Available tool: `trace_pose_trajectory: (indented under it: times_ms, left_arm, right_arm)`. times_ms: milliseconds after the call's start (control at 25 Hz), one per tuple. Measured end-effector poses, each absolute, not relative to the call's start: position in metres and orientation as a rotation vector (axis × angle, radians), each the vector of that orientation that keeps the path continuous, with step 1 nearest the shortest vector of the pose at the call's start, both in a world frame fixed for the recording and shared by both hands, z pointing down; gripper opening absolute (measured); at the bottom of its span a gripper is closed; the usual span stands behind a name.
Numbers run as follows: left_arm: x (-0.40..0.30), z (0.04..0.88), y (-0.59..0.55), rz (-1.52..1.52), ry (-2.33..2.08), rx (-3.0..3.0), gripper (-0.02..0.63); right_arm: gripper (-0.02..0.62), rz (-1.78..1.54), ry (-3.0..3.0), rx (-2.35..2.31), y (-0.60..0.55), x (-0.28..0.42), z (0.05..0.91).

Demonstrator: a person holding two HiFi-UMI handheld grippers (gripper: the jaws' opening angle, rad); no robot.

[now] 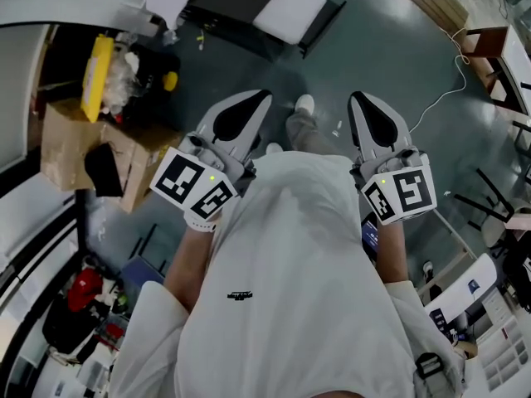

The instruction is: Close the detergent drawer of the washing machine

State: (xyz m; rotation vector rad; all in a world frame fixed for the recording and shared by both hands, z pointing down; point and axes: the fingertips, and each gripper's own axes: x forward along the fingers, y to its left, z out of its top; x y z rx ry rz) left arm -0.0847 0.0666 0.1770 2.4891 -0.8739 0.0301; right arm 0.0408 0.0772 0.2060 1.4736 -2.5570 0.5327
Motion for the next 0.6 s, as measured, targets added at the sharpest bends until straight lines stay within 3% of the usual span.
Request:
trace_pose_trajectory:
  times_ms: [600]
  left_arm:
    - [-0.022,0.161,-0.023,0.042,-0.878,2.564,0.017]
  right_arm:
    - [0.003,0.509,-2.54,1.536,-0.012,0.111,0.21]
